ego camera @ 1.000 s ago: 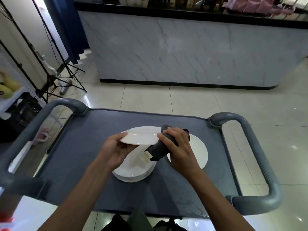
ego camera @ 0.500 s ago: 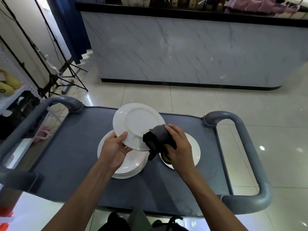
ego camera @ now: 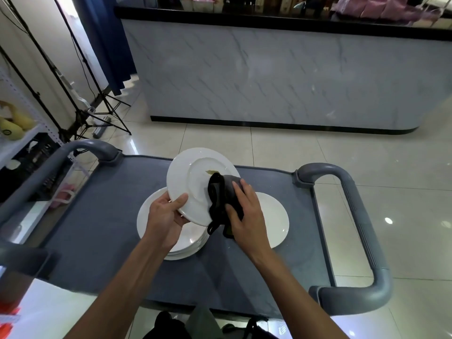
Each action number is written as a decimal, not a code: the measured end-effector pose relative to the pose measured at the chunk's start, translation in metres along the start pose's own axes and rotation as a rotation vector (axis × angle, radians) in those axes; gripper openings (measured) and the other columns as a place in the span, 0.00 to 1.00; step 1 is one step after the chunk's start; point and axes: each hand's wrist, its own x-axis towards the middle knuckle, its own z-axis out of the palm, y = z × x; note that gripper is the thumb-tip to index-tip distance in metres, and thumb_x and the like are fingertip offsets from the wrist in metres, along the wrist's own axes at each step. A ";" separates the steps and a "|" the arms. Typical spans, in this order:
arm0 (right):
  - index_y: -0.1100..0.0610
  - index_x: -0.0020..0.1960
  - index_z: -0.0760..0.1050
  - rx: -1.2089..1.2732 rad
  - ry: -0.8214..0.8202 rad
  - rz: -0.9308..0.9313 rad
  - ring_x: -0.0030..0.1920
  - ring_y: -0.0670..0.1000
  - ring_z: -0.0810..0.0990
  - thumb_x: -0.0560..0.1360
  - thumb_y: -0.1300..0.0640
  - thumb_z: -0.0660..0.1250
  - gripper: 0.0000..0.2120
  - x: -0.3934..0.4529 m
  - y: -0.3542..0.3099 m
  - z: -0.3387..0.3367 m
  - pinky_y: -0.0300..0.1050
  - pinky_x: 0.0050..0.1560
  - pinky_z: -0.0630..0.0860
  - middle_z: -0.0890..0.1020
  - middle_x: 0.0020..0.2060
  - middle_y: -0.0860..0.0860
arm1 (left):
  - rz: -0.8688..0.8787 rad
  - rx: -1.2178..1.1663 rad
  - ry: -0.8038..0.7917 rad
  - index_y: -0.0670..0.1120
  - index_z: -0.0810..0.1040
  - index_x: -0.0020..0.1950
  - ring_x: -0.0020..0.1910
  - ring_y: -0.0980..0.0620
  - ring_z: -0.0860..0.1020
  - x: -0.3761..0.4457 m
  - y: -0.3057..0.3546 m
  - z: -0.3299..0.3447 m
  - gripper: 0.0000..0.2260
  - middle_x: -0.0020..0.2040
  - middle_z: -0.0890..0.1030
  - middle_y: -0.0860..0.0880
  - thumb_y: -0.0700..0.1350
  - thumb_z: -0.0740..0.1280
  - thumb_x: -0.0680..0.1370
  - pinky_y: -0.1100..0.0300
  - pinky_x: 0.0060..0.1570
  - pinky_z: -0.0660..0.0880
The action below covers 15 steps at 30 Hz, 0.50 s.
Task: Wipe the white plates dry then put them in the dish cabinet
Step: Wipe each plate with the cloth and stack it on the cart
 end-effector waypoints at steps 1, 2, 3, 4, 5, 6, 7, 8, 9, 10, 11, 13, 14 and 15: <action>0.54 0.78 0.64 0.007 0.009 0.004 0.80 0.53 0.56 0.81 0.59 0.64 0.26 -0.003 0.001 0.002 0.49 0.79 0.55 0.61 0.79 0.50 | 0.001 0.005 -0.003 0.37 0.77 0.63 0.52 0.43 0.83 0.001 -0.002 0.000 0.15 0.56 0.84 0.40 0.36 0.66 0.76 0.46 0.42 0.82; 0.53 0.78 0.63 0.021 0.024 0.018 0.80 0.52 0.54 0.82 0.59 0.64 0.26 -0.006 0.000 0.004 0.49 0.79 0.55 0.60 0.79 0.49 | 0.002 0.014 -0.010 0.37 0.77 0.63 0.52 0.42 0.83 0.001 -0.003 -0.001 0.15 0.56 0.84 0.40 0.36 0.66 0.77 0.46 0.41 0.82; 0.51 0.78 0.63 0.041 0.042 0.040 0.80 0.51 0.53 0.83 0.60 0.63 0.25 -0.008 0.000 0.005 0.50 0.79 0.54 0.59 0.79 0.48 | 0.003 0.025 -0.021 0.38 0.77 0.63 0.52 0.42 0.83 0.001 -0.005 -0.001 0.15 0.56 0.84 0.40 0.37 0.66 0.77 0.46 0.41 0.82; 0.51 0.78 0.63 0.064 0.063 0.064 0.81 0.51 0.53 0.83 0.60 0.62 0.25 -0.008 0.000 0.006 0.51 0.79 0.55 0.58 0.79 0.47 | 0.004 0.039 -0.035 0.39 0.78 0.62 0.52 0.42 0.83 0.001 -0.006 -0.002 0.15 0.56 0.84 0.40 0.38 0.67 0.76 0.45 0.41 0.82; 0.51 0.78 0.64 0.085 0.078 0.086 0.81 0.51 0.53 0.83 0.61 0.61 0.24 -0.006 0.001 0.006 0.52 0.79 0.55 0.58 0.79 0.47 | 0.007 0.054 -0.051 0.40 0.78 0.62 0.52 0.42 0.83 0.001 -0.006 -0.002 0.16 0.56 0.84 0.40 0.39 0.68 0.75 0.45 0.41 0.81; 0.51 0.78 0.64 0.099 0.083 0.101 0.81 0.51 0.53 0.84 0.61 0.60 0.23 -0.004 0.002 0.004 0.54 0.79 0.56 0.59 0.80 0.47 | 0.011 0.071 -0.065 0.40 0.79 0.61 0.51 0.42 0.83 0.001 -0.006 -0.002 0.16 0.56 0.84 0.40 0.40 0.69 0.74 0.45 0.40 0.81; 0.51 0.78 0.65 0.107 0.077 0.107 0.81 0.51 0.53 0.84 0.61 0.59 0.23 -0.001 0.002 0.002 0.55 0.78 0.57 0.59 0.80 0.48 | 0.016 0.087 -0.077 0.40 0.79 0.60 0.51 0.42 0.84 0.001 -0.005 -0.002 0.16 0.55 0.84 0.40 0.40 0.69 0.73 0.46 0.39 0.81; 0.51 0.78 0.65 0.109 0.067 0.105 0.80 0.51 0.54 0.84 0.61 0.59 0.23 0.002 0.003 0.000 0.56 0.78 0.58 0.59 0.80 0.48 | 0.020 0.099 -0.085 0.40 0.79 0.60 0.50 0.42 0.84 0.001 -0.005 -0.003 0.16 0.55 0.84 0.40 0.40 0.69 0.73 0.46 0.39 0.81; 0.51 0.78 0.65 0.112 0.058 0.097 0.80 0.52 0.55 0.84 0.61 0.58 0.23 0.006 0.003 -0.003 0.56 0.77 0.59 0.60 0.79 0.49 | 0.022 0.108 -0.089 0.40 0.79 0.60 0.50 0.42 0.84 0.002 -0.004 -0.004 0.16 0.55 0.84 0.40 0.41 0.69 0.73 0.46 0.38 0.81; 0.51 0.77 0.65 0.120 0.055 0.091 0.80 0.52 0.56 0.84 0.61 0.58 0.23 0.010 0.002 -0.005 0.57 0.76 0.60 0.62 0.79 0.49 | 0.021 0.115 -0.092 0.40 0.79 0.60 0.50 0.42 0.83 0.002 -0.003 -0.005 0.16 0.55 0.84 0.40 0.40 0.69 0.73 0.46 0.38 0.81; 0.50 0.77 0.65 0.132 0.056 0.092 0.79 0.52 0.57 0.84 0.61 0.58 0.23 0.015 0.001 -0.007 0.56 0.76 0.60 0.62 0.78 0.48 | 0.021 0.124 -0.099 0.39 0.79 0.61 0.50 0.42 0.83 0.002 -0.002 -0.006 0.16 0.55 0.84 0.40 0.40 0.69 0.73 0.45 0.39 0.81; 0.50 0.77 0.65 0.144 0.069 0.104 0.79 0.50 0.57 0.83 0.62 0.58 0.23 0.024 -0.002 -0.012 0.54 0.78 0.58 0.63 0.78 0.48 | 0.027 0.145 -0.121 0.39 0.79 0.61 0.50 0.41 0.83 0.002 -0.001 -0.009 0.16 0.55 0.84 0.40 0.40 0.69 0.74 0.45 0.40 0.82; 0.50 0.77 0.66 0.138 0.076 0.105 0.79 0.49 0.57 0.83 0.62 0.59 0.23 0.030 -0.003 -0.014 0.52 0.78 0.58 0.64 0.78 0.49 | 0.030 0.154 -0.133 0.40 0.79 0.60 0.50 0.42 0.83 0.001 -0.001 -0.010 0.16 0.54 0.84 0.40 0.40 0.69 0.74 0.46 0.39 0.82; 0.51 0.77 0.66 0.133 0.077 0.102 0.79 0.49 0.58 0.83 0.62 0.59 0.23 0.035 -0.004 -0.016 0.51 0.78 0.58 0.65 0.77 0.49 | 0.032 0.163 -0.143 0.40 0.79 0.60 0.50 0.42 0.83 0.001 -0.001 -0.011 0.15 0.54 0.84 0.40 0.39 0.69 0.74 0.46 0.39 0.82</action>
